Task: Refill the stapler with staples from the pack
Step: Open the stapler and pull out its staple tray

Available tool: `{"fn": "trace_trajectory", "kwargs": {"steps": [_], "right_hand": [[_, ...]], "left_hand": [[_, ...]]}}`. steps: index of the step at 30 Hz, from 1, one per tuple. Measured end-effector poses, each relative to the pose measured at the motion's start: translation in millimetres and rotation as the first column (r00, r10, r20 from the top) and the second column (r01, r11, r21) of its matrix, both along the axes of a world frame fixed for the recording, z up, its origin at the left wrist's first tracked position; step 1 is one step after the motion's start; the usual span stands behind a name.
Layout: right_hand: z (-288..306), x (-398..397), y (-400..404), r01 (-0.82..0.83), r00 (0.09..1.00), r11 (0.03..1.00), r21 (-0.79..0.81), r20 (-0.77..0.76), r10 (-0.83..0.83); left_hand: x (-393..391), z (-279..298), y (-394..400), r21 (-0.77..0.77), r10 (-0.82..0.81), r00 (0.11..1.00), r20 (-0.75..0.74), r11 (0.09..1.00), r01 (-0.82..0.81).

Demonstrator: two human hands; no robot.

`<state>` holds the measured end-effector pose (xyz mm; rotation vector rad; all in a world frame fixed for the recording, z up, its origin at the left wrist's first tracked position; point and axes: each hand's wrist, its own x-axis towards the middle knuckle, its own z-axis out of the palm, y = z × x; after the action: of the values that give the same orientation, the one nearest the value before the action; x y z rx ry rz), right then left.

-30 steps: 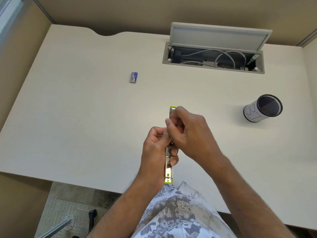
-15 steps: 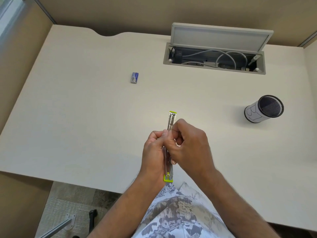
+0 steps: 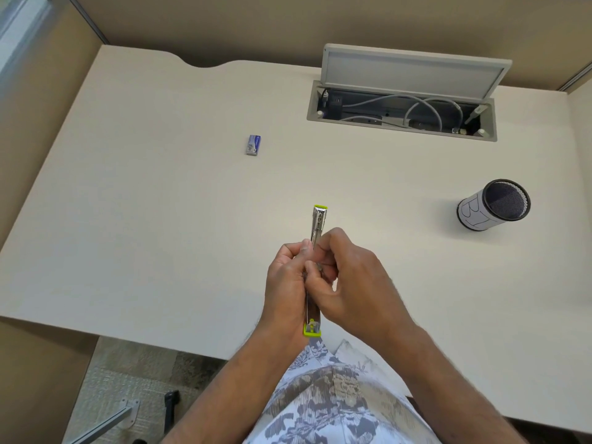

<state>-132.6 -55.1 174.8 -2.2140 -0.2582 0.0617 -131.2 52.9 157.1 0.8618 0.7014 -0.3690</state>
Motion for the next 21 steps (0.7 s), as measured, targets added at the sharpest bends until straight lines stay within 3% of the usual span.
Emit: {"fn": "trace_trajectory", "kwargs": {"steps": [5,7,10,14,21], "right_hand": [[-1,-1,-5,0.054,0.998,0.967,0.248,-0.037,-0.046],[-2,2,-6,0.119,0.993,0.953,0.277,-0.023,-0.118],[-3,12,-13,0.180,0.973,0.971,0.158,0.116,-0.199],[-1,20,-20,0.143,0.971,0.989,-0.035,0.199,-0.133],[8,20,-16,0.154,0.943,0.973,-0.172,0.319,-0.092]], "left_hand": [[-1,3,0,0.074,-0.021,0.994,0.110,0.997,0.013],[-2,5,0,0.113,-0.044,0.989,0.140,0.993,0.028],[-3,6,-1,0.096,-0.036,0.986,0.164,0.995,0.020],[-3,6,-2,0.097,-0.039,0.982,0.182,0.995,0.021],[-2,5,-3,0.100,-0.039,0.982,0.186,0.995,0.020]]}}
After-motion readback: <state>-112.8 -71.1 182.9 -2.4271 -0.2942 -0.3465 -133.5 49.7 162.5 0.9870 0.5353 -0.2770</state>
